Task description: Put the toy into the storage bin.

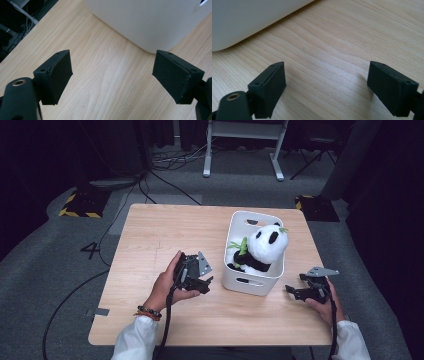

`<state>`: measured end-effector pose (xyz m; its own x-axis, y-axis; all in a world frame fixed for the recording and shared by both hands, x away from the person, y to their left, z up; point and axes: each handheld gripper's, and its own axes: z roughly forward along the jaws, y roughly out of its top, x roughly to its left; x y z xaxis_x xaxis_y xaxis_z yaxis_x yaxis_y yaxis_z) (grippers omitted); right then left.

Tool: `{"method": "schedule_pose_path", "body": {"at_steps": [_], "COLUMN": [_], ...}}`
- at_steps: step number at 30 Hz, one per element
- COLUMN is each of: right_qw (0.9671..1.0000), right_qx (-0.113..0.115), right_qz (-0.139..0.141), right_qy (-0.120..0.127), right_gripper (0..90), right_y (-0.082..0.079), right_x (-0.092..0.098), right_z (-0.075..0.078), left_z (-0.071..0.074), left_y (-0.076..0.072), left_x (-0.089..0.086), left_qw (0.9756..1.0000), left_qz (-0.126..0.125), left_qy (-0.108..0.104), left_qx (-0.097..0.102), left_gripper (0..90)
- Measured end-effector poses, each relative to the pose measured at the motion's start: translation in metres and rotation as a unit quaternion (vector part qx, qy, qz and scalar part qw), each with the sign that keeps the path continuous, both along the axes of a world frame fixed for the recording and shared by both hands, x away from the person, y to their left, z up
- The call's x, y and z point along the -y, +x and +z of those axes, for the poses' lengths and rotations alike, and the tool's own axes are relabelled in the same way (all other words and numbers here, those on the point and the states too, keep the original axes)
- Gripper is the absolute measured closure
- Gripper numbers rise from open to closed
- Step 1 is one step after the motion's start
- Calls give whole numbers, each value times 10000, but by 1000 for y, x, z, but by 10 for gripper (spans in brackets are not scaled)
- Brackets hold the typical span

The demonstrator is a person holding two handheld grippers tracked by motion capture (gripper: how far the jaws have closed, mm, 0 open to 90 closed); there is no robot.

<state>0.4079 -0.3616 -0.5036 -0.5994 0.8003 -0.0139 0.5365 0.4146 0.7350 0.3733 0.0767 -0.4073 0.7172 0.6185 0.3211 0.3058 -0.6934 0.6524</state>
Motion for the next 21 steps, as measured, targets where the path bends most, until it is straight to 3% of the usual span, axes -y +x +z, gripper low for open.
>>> {"method": "schedule_pose_path", "body": {"at_steps": [21], "right_qw": [10000], "right_qx": [0], "right_qz": [-1], "right_qy": [0], "right_gripper": [153], "right_y": [0], "right_x": [0], "right_z": [0], "left_z": [-27], "left_y": [0], "left_x": [-23], "left_qw": [9992], "left_qz": [278], "left_qy": [32], "left_qx": [-284], "left_gripper": [162]}}
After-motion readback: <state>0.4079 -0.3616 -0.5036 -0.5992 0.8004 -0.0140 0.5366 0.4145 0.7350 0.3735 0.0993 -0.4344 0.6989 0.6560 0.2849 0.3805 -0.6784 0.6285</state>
